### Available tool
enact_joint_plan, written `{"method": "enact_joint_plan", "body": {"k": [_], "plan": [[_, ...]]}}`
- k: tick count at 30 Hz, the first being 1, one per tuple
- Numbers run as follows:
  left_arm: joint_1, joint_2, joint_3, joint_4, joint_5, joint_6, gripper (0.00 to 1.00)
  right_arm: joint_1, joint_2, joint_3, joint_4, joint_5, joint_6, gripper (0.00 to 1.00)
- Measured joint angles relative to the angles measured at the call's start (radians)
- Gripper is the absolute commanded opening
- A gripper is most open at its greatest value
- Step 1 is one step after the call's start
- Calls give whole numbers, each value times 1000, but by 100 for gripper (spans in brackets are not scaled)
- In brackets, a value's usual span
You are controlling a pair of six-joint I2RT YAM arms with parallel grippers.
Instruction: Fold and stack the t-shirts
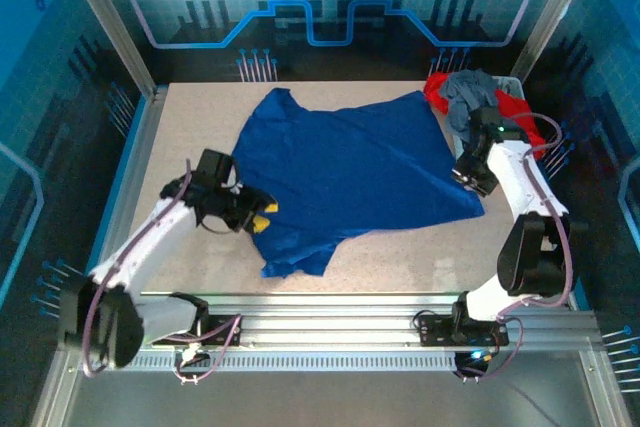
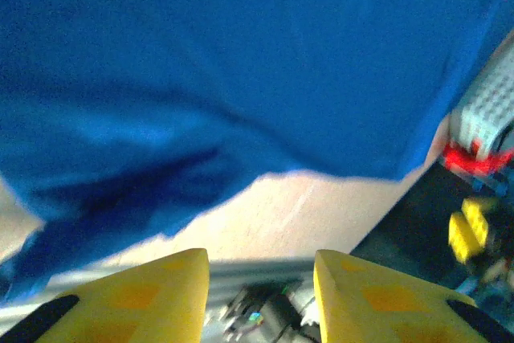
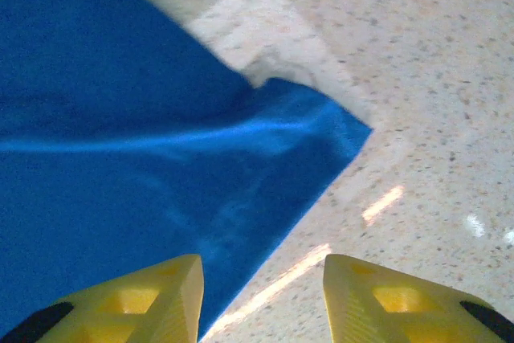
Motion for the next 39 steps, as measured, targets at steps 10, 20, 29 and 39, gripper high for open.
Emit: {"method": "enact_joint_plan", "body": {"k": [10,20,29,39], "plan": [[66,469,148,23,-120,57,18,145,112,-12,121,-179,-35,38],[270,716,396,-73,-216,174,17,234,241,95,131,-306,-61,39],[436,795,563,-119,-324,225,20,289,346,234,96,-332,-60,40],[373,787,748,-55,-270,224,24,285,630,533,45,-270,15,39]]}}
